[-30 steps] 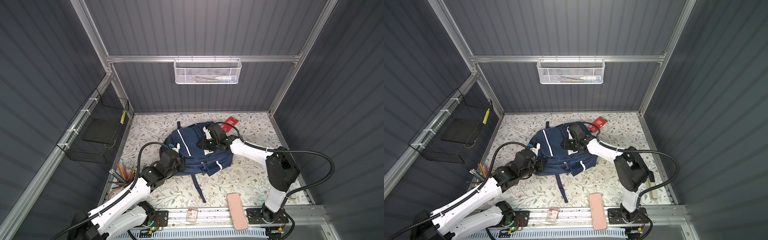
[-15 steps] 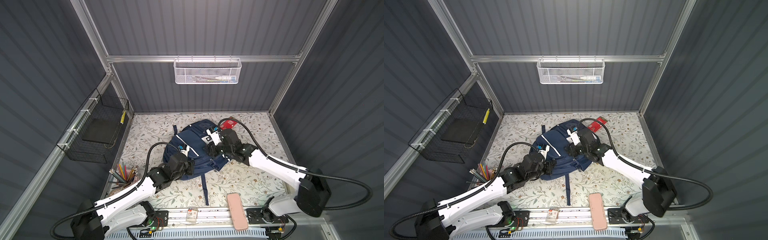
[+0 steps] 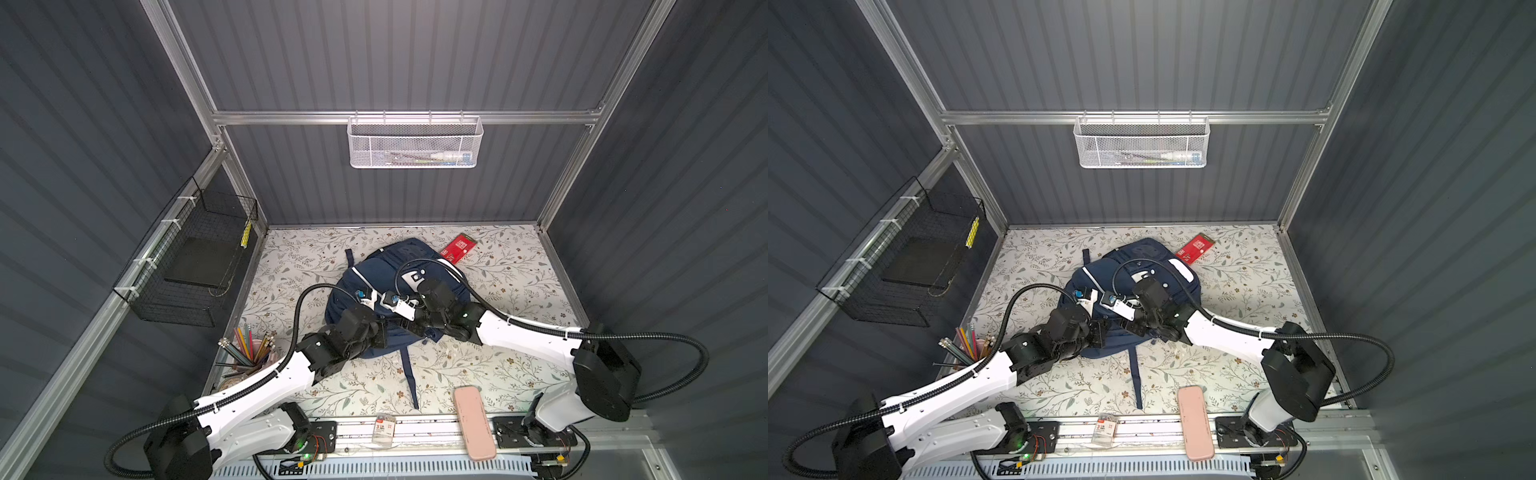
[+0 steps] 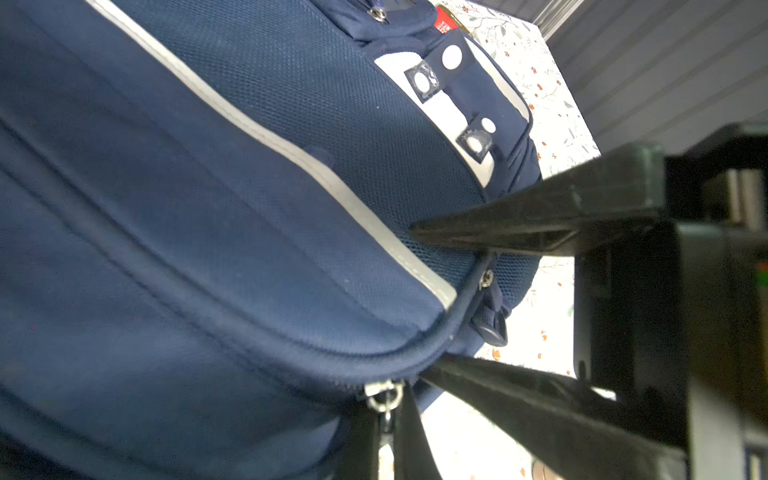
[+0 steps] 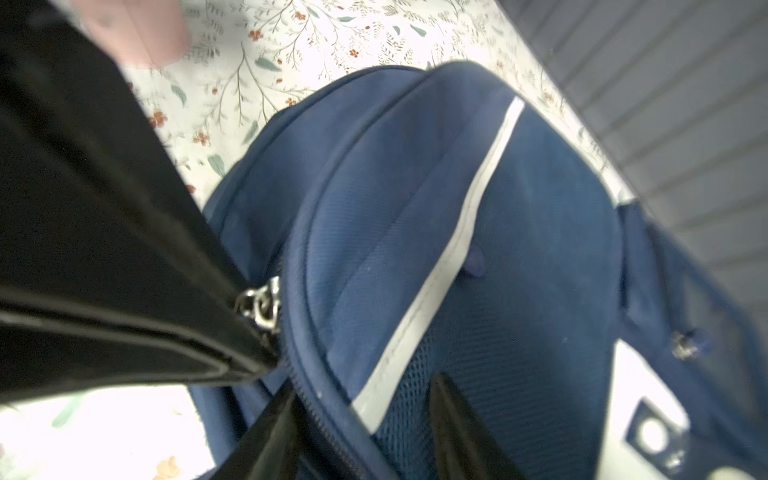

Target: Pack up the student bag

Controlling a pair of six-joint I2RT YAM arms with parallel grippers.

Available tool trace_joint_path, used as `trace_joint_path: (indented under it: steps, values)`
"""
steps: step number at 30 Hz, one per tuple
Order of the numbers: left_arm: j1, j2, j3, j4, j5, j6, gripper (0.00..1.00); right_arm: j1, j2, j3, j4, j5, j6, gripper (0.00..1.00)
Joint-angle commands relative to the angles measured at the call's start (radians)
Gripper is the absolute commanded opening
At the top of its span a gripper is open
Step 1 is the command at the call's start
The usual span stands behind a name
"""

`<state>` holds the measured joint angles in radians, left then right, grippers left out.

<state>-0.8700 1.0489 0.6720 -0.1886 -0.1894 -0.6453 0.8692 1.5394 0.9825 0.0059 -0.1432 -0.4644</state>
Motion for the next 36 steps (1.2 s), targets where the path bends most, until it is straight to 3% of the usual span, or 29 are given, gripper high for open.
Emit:
trace_joint_path:
  steps: [1,4,7,12,17,20,23,27,31,36]
  values:
    - [0.002,-0.034,0.022,0.002,-0.088,-0.034,0.00,0.001,0.000,0.012,-0.003,-0.003,-0.085,0.26]
    - [0.003,-0.061,0.027,-0.045,-0.175,-0.037,0.00,0.001,-0.012,-0.010,-0.020,-0.010,-0.115,0.01]
    - [0.049,-0.075,0.058,-0.105,-0.229,-0.005,0.00,0.002,-0.033,-0.043,-0.035,-0.042,-0.142,0.00]
    - [0.317,-0.053,0.093,-0.088,0.067,0.074,0.00,0.002,-0.072,-0.115,-0.001,-0.084,-0.210,0.00]
    - [0.352,-0.024,0.150,-0.116,0.082,0.134,0.00,-0.005,-0.099,-0.149,0.013,-0.068,-0.247,0.00]
    - [0.429,0.021,0.184,-0.130,0.180,0.152,0.00,-0.007,-0.117,-0.171,0.029,-0.090,-0.245,0.00]
    - [0.450,0.057,0.201,-0.105,0.242,0.162,0.00,-0.007,-0.114,-0.173,0.025,-0.090,-0.230,0.00]
    - [0.470,0.067,0.224,-0.123,0.190,0.210,0.00,-0.007,-0.160,-0.217,0.057,-0.102,-0.206,0.00]
    - [0.591,0.141,0.256,-0.125,0.294,0.243,0.00,-0.009,-0.203,-0.248,0.062,-0.103,-0.187,0.00]
    - [0.610,0.159,0.275,-0.122,0.312,0.267,0.00,-0.009,-0.216,-0.280,0.106,-0.064,-0.109,0.00]
